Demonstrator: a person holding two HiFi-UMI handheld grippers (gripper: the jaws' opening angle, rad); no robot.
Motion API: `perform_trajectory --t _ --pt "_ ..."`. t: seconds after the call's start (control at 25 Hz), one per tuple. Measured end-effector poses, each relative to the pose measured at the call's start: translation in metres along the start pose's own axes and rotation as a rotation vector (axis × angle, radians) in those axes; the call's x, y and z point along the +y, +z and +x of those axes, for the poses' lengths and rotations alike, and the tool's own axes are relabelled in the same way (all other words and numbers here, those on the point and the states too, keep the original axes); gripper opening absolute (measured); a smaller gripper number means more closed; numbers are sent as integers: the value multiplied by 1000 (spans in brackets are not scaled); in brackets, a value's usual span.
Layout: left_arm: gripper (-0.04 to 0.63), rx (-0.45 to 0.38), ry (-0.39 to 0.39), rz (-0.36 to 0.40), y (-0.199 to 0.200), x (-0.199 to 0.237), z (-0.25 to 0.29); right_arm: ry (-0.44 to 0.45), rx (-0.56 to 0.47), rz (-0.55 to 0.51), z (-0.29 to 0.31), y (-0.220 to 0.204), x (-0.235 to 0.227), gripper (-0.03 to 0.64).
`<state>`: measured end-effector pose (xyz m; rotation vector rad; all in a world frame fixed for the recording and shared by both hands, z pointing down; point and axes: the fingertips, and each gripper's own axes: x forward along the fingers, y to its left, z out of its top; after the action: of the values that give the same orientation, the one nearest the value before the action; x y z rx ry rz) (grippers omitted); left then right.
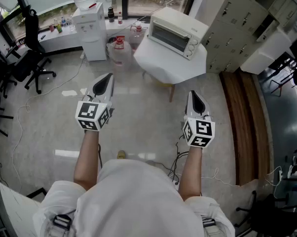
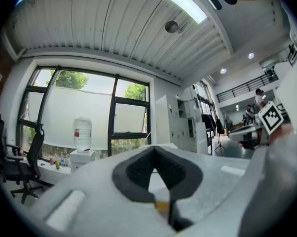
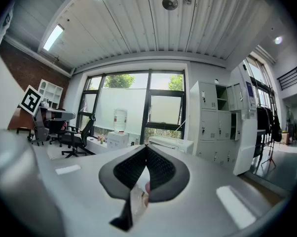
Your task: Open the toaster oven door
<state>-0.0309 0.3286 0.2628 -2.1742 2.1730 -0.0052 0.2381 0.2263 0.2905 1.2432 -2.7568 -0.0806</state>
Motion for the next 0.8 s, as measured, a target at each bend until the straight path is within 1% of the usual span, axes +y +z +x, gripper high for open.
perform_trajectory --t 0.32,0.44,0.64,0.8 --pt "-3 -16 10 13 7 -6 -9 9 -8 -3 -7 -1 1 2" --pt "-3 -10 11 15 5 -7 -13 16 -3 -4 -8 -4 4 2" --pt "-2 -9 8 27 6 -5 -16 14 -6 -62 -4 -1 11 2" --pt "-2 1 4 35 4 -8 -11 30 -20 -44 -4 0 10 2"
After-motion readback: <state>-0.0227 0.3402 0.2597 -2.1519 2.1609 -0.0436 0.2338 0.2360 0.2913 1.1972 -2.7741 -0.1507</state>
